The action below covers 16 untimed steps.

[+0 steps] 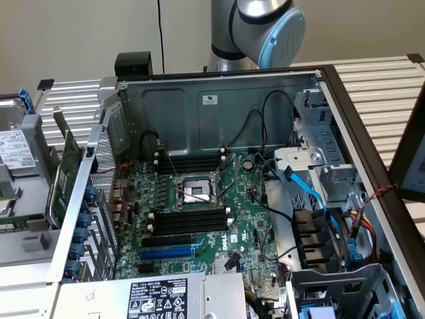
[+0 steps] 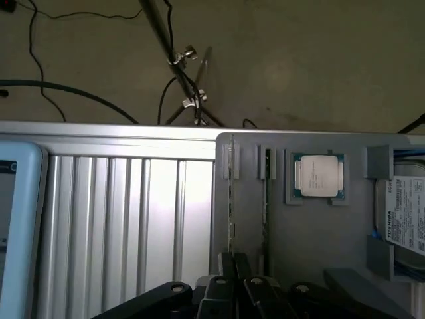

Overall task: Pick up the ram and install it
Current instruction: 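Pick up the ram and move it above insertion slot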

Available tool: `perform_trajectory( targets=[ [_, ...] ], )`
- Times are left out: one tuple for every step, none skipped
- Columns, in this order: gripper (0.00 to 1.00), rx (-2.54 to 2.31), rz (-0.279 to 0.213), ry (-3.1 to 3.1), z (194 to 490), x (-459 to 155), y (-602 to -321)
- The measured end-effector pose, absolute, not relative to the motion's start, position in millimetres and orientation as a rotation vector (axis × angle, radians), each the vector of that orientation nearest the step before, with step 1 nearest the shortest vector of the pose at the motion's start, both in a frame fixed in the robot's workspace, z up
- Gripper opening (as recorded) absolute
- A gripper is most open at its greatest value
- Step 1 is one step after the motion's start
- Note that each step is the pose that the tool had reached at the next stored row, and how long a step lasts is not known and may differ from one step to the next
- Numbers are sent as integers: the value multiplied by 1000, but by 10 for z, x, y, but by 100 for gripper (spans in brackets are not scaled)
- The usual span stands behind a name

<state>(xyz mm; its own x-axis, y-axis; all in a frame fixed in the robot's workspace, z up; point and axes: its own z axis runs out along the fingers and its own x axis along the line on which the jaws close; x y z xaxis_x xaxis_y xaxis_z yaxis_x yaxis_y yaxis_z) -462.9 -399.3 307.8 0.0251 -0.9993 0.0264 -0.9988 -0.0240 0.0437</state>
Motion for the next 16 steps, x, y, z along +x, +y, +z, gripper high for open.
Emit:
perform_trajectory(
  targets=[
    [12,2213,-18,-2159,3125,-4627,-3993],
    [12,2213,-18,-2159,3171,-4626,-3994],
    [12,2213,-18,-2159,3217,-4623,-3997],
    [12,2213,-18,-2159,3263,-4622,-4000],
    [12,2213,-18,-2159,3304,-4620,-4003],
    [12,2213,-18,-2159,3351,-4619,-4006],
    [12,2213,-18,-2159,3396,-4618,-4009],
    [12,2213,-18,-2159,3444,-4618,-4012],
    [12,2213,-18,-2159,3490,-4618,-4014],
    [12,2213,-18,-2159,3535,-4618,-4015],
    [12,2214,-18,-2159,3580,-4618,-4015],
    [12,2214,-18,-2159,3625,-4618,-4016],
    [12,2214,-18,-2159,3671,-4618,-4016],
    [12,2214,-17,-2159,3713,-4618,-4016],
    [12,2215,-16,-2159,3753,-4617,-4016],
    [12,2215,-15,-2160,3789,-4615,-4016]
  ],
)
